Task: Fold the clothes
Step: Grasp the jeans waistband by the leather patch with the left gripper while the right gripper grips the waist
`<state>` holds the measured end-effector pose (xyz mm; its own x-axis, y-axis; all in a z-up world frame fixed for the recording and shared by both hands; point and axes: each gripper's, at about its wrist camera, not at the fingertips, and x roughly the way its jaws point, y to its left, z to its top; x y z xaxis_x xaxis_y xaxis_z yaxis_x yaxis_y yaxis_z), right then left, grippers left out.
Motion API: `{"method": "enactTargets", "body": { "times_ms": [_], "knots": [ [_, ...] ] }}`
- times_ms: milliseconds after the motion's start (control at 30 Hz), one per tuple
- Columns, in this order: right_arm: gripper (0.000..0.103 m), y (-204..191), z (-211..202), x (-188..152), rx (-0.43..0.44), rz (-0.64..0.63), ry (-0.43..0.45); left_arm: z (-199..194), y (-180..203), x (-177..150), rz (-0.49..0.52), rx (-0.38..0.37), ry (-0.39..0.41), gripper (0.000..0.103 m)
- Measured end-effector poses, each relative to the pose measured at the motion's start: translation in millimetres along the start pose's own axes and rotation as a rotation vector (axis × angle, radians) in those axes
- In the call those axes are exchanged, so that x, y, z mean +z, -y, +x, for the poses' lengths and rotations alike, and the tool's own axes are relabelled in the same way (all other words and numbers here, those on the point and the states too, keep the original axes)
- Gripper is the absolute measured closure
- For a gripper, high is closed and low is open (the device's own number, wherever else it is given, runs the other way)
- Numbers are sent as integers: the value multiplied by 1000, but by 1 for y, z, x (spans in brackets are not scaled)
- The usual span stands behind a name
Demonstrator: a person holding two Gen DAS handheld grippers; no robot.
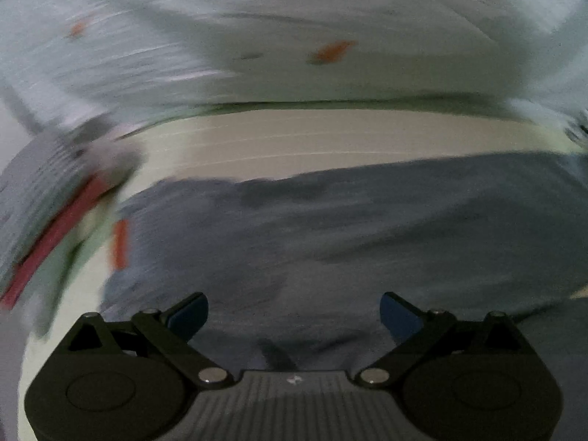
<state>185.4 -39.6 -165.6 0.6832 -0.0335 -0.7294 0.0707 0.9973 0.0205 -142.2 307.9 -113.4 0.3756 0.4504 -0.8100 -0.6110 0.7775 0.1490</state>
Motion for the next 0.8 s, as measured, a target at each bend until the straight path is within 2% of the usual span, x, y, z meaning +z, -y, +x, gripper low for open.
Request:
{"method": "enactTargets", "body": {
  "times_ms": [67, 167, 300, 367, 467, 567, 633, 700, 767, 800],
  "knots": [
    [0, -16, -27, -21, 62, -11, 6, -7, -34, -17, -99, 42, 0, 4],
    [0, -44, -55, -48, 182, -3, -46, -12, -92, -53, -284, 87, -16, 4],
    [0, -81, -88, -89, 254, -55, -105, -4, -158, -100, -502, 115, -67, 4],
    [0, -97, -102, -107, 276, -80, -124, 4, -182, -112, -579, 90, -76, 4],
    [0, -116, -122, -128, 299, -111, -140, 22, -210, -120, -667, 12, -78, 8],
    [0, -132, -143, -147, 301, -135, -144, 41, -224, -123, -714, -49, -89, 20],
    [0, -138, -155, -156, 297, -138, -145, 48, -229, -125, -739, -51, -92, 35],
    [0, -145, -165, -166, 294, -150, -147, 47, -231, -125, -730, -39, -79, 68],
    [0, -154, -174, -174, 296, -191, -153, 40, -234, -128, -719, -27, -59, 87],
    [0, -159, -177, -176, 302, -220, -153, 34, -238, -131, -726, -18, -52, 88]
  ]
}}
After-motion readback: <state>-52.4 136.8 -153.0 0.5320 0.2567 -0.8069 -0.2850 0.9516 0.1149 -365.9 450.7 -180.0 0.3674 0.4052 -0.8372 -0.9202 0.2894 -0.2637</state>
